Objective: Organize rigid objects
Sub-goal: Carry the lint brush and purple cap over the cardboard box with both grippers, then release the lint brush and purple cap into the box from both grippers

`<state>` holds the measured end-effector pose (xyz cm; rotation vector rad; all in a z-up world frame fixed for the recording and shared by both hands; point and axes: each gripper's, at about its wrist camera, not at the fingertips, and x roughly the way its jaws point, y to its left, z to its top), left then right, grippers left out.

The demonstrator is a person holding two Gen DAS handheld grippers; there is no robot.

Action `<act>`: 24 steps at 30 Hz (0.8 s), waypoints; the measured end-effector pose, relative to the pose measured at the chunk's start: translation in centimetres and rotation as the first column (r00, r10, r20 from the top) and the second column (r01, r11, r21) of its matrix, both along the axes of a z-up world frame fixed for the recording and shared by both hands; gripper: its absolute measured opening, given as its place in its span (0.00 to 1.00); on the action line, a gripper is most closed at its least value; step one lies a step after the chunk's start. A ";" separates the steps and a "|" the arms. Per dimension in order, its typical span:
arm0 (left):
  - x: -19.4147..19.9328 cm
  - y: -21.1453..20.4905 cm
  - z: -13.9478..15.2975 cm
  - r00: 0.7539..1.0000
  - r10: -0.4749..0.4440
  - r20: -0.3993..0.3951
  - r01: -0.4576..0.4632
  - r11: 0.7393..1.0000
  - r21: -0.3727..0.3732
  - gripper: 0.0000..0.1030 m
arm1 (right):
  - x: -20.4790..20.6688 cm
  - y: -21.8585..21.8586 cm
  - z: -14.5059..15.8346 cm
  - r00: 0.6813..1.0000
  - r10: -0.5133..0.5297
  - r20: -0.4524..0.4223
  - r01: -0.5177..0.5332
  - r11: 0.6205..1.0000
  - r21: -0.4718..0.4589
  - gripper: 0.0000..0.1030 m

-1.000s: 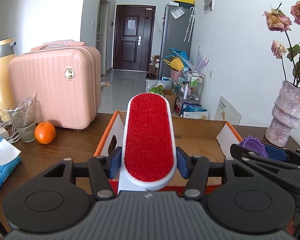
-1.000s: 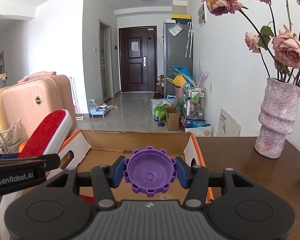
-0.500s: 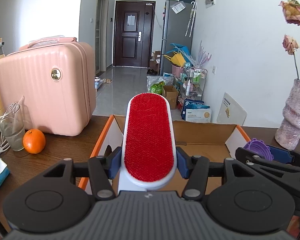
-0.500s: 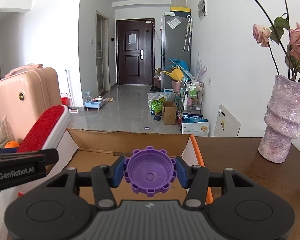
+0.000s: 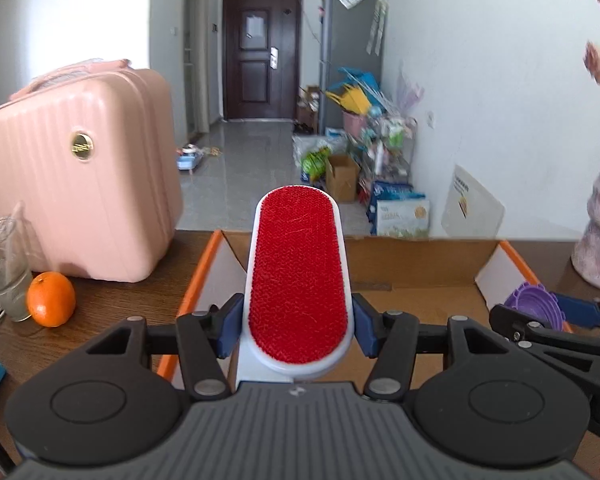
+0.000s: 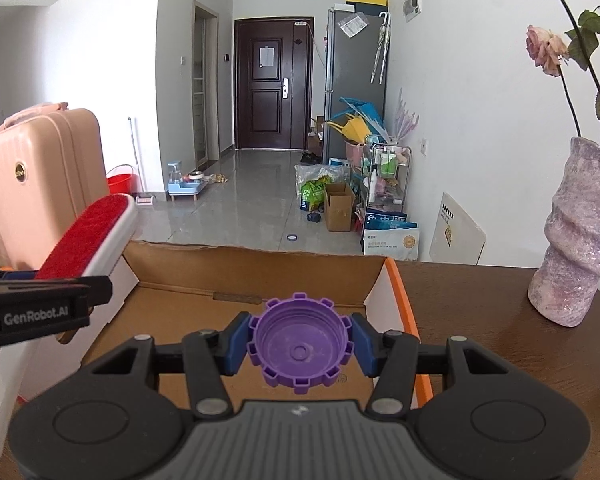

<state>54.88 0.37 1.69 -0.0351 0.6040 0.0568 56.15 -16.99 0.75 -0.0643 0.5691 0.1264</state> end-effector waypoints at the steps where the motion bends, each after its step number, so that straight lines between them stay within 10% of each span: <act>1: 0.2 0.0 -0.2 1.000 -0.004 -0.022 0.004 1.000 -0.005 0.57 | 0.0 0.1 -0.1 1.000 -0.002 -0.005 0.002 1.000 -0.009 0.51; 4: 0.0 0.1 0.0 1.000 0.011 -0.008 -0.011 1.000 0.012 1.00 | -0.1 0.5 -0.3 1.000 -0.016 -0.007 0.015 0.999 -0.034 0.89; 5: -0.5 0.0 0.3 1.000 0.022 0.016 -0.022 0.999 0.028 1.00 | -0.2 0.5 -0.3 1.000 -0.021 0.000 0.021 0.999 -0.036 1.00; 24: -3.3 1.6 1.6 0.996 0.064 0.057 -0.065 0.998 0.016 1.00 | -2.1 -0.8 1.0 0.998 -0.053 0.037 0.053 0.999 0.003 1.00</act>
